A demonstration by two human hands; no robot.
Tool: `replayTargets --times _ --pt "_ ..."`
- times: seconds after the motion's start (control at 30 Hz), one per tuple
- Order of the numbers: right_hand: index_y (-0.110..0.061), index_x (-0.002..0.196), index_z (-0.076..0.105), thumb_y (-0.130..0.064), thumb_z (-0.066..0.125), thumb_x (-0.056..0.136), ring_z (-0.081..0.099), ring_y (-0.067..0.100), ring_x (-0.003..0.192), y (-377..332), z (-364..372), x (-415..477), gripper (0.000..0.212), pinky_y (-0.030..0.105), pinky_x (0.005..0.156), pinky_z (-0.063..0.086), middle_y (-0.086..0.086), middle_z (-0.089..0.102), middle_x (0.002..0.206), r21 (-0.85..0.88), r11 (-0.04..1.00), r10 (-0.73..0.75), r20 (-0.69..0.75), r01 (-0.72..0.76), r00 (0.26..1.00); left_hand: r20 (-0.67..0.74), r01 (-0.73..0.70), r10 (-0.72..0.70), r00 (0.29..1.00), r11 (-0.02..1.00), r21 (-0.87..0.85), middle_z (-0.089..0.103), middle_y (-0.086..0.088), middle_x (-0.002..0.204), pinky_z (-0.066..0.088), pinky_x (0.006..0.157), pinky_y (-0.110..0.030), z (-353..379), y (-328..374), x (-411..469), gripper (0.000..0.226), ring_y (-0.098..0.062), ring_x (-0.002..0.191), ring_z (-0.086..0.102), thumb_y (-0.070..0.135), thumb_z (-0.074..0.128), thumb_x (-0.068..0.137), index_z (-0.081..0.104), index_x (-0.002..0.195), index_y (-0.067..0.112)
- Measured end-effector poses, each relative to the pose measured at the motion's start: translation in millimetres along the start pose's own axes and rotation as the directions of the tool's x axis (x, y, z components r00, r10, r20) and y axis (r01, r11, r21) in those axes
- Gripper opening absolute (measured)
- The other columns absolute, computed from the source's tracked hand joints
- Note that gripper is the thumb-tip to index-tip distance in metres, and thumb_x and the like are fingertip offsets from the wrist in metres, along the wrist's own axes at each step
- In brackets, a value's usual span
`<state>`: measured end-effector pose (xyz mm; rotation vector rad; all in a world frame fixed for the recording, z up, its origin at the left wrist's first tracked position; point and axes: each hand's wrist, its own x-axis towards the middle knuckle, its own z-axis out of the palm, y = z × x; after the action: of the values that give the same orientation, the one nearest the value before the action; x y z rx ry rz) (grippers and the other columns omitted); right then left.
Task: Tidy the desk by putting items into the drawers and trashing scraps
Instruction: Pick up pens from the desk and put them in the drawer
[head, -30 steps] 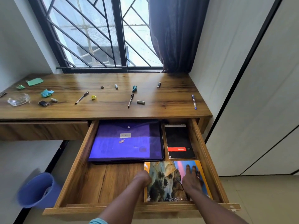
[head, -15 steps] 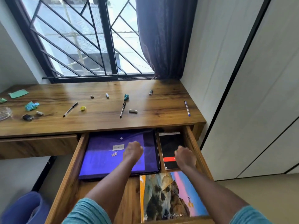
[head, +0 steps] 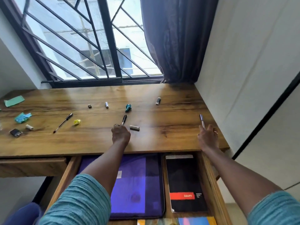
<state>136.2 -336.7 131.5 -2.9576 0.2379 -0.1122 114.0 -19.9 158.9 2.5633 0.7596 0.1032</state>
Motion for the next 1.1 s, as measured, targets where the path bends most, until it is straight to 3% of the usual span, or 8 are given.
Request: replayTargets --times 0.17,0.27,0.4,0.5,0.6,0.67,0.83,1.1 --pt "-0.014 0.136 0.043 -0.029 0.041 0.099 0.051 0.032 0.114 -1 11 33 0.041 0.038 0.090 0.045 0.018 0.043 0.132 0.063 0.994 0.091 0.035 -0.093 0.995 -0.022 0.126 -0.126 0.992 0.992 0.005 0.044 -0.019 0.133 0.042 0.099 -0.037 19 4 31 0.038 -0.032 0.122 0.042 0.007 0.033 0.097 0.048 0.130 -0.005" --pt "-0.002 0.117 0.058 -0.015 0.036 0.099 0.057 0.032 0.105 -3 15 36 0.031 0.037 0.084 0.048 0.021 0.058 0.115 0.056 0.997 0.061 0.004 -0.061 0.998 0.007 0.156 -0.157 0.988 0.985 0.078 0.046 -0.021 0.134 0.041 0.101 -0.042 28 -1 41 0.039 -0.036 0.124 0.044 0.006 0.034 0.097 0.048 0.131 -0.007" --pt "0.004 0.106 0.062 -0.006 0.033 0.098 0.059 0.031 0.100 -7 13 28 0.031 0.034 0.081 0.050 0.022 0.061 0.110 0.022 1.000 0.003 -0.034 -0.002 0.999 -0.025 0.186 -0.186 0.982 0.982 0.017 0.060 -0.022 0.120 0.048 0.093 -0.040 31 -5 42 0.033 -0.036 0.112 0.058 0.007 0.035 0.097 0.059 0.119 -0.002" --pt "0.001 0.111 0.060 -0.005 0.031 0.099 0.059 0.031 0.102 -14 8 20 0.033 0.033 0.078 0.051 0.020 0.061 0.112 0.008 1.000 0.004 -0.017 -0.004 1.000 -0.036 0.172 -0.175 0.984 0.983 -0.055 0.065 -0.020 0.109 0.053 0.085 -0.036 20 -3 27 0.026 -0.034 0.102 0.064 0.005 0.042 0.096 0.063 0.110 -0.001" --pt "-0.002 0.120 0.055 -0.010 0.030 0.100 0.060 0.030 0.103 -23 4 6 0.033 0.034 0.078 0.050 0.018 0.062 0.114 0.063 0.998 0.032 -0.040 -0.030 0.999 -0.008 0.200 -0.202 0.979 0.974 -0.107 0.066 -0.021 0.108 0.052 0.085 -0.035 8 -4 7 0.026 -0.035 0.101 0.064 0.019 0.052 0.096 0.065 0.104 -0.003" --pt "-0.003 0.123 0.051 -0.012 0.031 0.100 0.061 0.030 0.102 -32 2 -9 0.032 0.035 0.080 0.050 0.017 0.062 0.114 0.137 0.990 0.041 -0.063 -0.033 0.997 0.033 0.205 -0.202 0.979 0.964 -0.167 0.067 -0.021 0.106 0.052 0.083 -0.035 4 -11 -9 0.035 -0.034 0.100 0.065 0.032 0.059 0.092 0.067 0.099 -0.002" --pt "-0.002 0.120 0.049 -0.011 0.037 0.098 0.065 0.029 0.091 -61 11 -74 0.026 0.033 0.072 0.052 0.017 0.066 0.103 0.279 0.959 -0.018 -0.127 0.054 0.992 0.026 0.182 -0.183 0.983 0.939 -0.293 0.071 -0.017 0.104 0.050 0.083 -0.031 -2 -38 -62 0.027 -0.030 0.102 0.066 0.021 0.071 0.081 0.070 0.101 0.004" --pt "-0.004 0.114 0.050 -0.001 0.033 0.091 0.060 0.034 0.107 -118 30 -222 0.029 0.039 0.083 0.049 0.017 0.062 0.112 0.323 0.943 -0.096 0.026 0.082 0.995 0.157 0.271 -0.234 0.959 0.920 -0.282 0.074 -0.010 0.094 0.052 0.076 -0.027 3 -115 -164 0.015 -0.026 0.092 0.069 0.021 0.062 0.081 0.074 0.090 0.017"
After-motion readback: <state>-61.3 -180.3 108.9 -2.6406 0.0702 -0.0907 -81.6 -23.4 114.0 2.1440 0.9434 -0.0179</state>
